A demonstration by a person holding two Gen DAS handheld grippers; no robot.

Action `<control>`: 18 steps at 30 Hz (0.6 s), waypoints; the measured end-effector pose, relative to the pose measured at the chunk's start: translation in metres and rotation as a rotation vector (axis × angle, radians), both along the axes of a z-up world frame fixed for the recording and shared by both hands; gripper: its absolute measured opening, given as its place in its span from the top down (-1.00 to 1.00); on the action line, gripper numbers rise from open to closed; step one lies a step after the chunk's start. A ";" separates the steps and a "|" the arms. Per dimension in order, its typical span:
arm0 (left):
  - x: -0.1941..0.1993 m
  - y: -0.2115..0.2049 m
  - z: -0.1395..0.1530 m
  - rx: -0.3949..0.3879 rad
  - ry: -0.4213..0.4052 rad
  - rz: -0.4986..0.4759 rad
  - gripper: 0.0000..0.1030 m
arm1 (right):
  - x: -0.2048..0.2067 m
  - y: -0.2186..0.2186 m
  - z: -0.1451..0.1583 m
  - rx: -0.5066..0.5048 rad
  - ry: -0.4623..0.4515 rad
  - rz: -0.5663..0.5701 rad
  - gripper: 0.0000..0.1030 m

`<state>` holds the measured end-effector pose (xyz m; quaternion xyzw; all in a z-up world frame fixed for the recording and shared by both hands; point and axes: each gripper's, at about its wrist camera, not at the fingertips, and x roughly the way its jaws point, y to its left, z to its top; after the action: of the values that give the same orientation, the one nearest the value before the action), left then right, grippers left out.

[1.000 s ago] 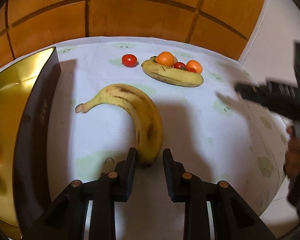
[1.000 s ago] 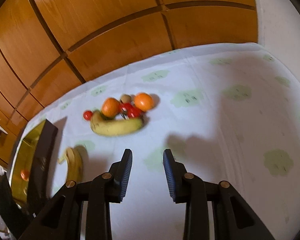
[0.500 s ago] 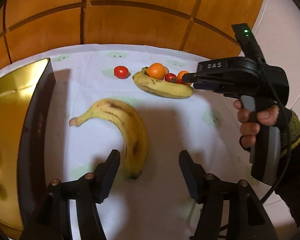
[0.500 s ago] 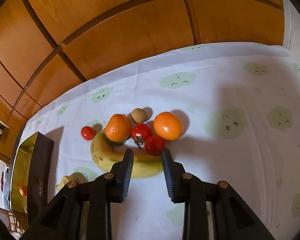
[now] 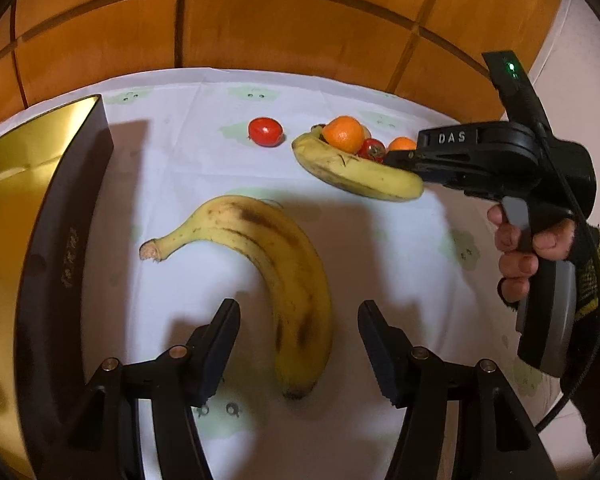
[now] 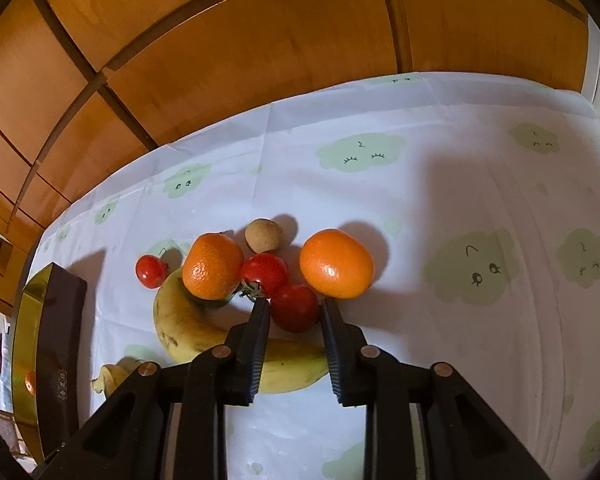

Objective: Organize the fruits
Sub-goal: 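Grasp a red cherry tomato with the right tool while the left tool holds the banana, then carry the banana over the gold tray with the left tool while the right tool holds the tomato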

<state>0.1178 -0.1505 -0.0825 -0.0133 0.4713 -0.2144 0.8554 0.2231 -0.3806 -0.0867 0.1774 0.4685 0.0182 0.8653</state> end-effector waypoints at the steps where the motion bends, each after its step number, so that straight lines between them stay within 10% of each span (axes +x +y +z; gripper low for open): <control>1: 0.001 -0.001 -0.001 0.002 -0.001 -0.001 -0.23 | 0.001 0.000 -0.001 0.000 -0.001 -0.001 0.49; 10: -0.002 0.002 -0.004 0.004 -0.032 -0.017 0.41 | -0.010 -0.010 0.002 0.064 -0.019 -0.026 0.51; 18: -0.014 0.003 -0.002 0.018 -0.055 -0.034 0.42 | -0.061 -0.021 0.017 -0.023 -0.070 -0.052 0.51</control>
<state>0.1038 -0.1471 -0.0843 0.0085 0.4499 -0.2250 0.8642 0.1617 -0.4018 -0.0694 0.1788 0.4334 -0.0033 0.8833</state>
